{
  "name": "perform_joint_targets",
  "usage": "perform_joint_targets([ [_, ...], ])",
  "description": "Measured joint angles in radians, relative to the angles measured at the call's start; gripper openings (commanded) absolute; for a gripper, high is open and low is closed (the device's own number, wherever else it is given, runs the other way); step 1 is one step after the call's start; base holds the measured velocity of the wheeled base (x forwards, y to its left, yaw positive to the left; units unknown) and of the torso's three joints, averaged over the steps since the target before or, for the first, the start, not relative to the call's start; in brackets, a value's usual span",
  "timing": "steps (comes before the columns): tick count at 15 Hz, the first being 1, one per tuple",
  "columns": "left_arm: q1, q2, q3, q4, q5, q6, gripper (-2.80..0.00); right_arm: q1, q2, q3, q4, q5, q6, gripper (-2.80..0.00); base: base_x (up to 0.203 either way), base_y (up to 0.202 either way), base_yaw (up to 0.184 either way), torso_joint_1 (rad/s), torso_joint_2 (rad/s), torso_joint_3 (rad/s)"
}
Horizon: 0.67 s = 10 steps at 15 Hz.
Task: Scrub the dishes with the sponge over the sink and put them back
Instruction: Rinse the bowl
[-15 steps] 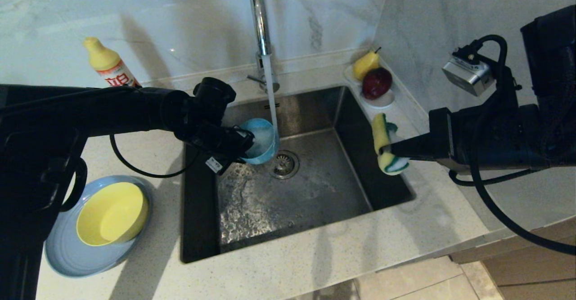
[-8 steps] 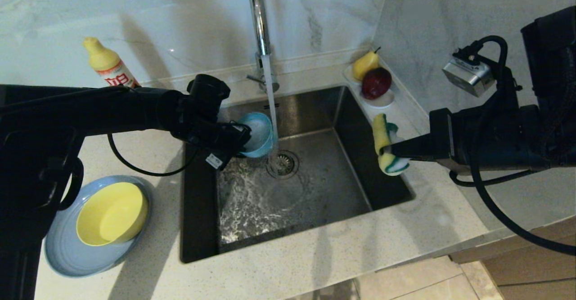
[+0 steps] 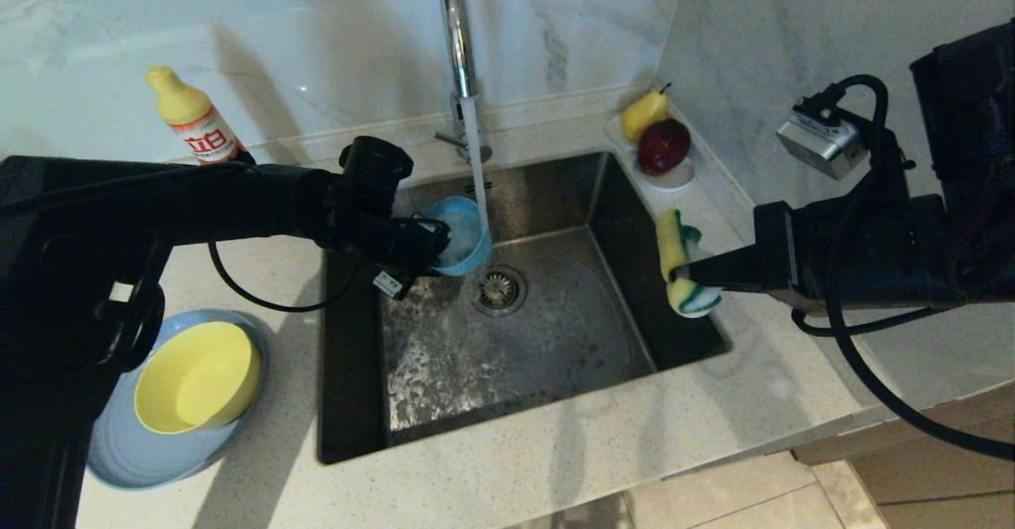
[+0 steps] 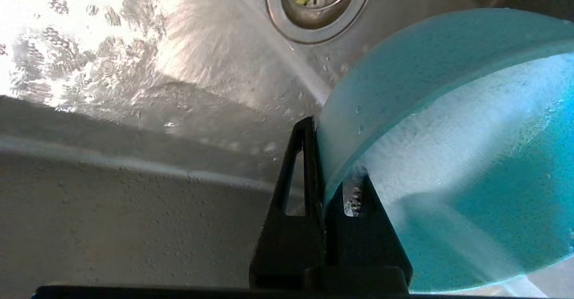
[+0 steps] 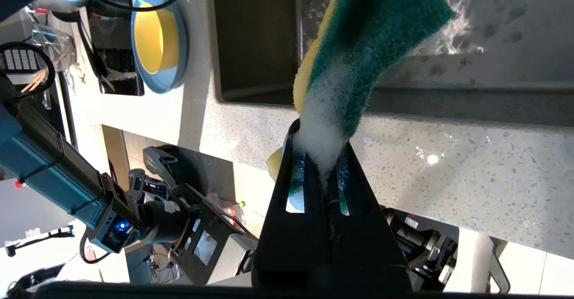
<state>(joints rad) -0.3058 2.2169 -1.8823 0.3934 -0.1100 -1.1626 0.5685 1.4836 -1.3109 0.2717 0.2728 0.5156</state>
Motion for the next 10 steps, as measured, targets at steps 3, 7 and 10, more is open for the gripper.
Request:
perform_joint_targets([
  [3,-0.011,0.003,0.0,0.001,0.004,-0.007,-2.8,0.0,0.0,0.002,0.0,0.001,0.001,-2.8,0.0,0.0,0.0,0.0,0.0,0.0],
  [7,-0.008,0.001,0.013,0.015,0.1,0.052,-2.8,-0.005,0.001,0.003,0.0,0.001,0.001,-2.8,0.0,0.0,0.0,0.0,0.0,0.0],
  [10,0.0,-0.035,0.029,0.01,0.305,0.18,-2.8,-0.007,0.003,0.003,0.001,0.003,0.002,-2.8,0.0,0.0,0.0,0.0,0.0,0.0],
])
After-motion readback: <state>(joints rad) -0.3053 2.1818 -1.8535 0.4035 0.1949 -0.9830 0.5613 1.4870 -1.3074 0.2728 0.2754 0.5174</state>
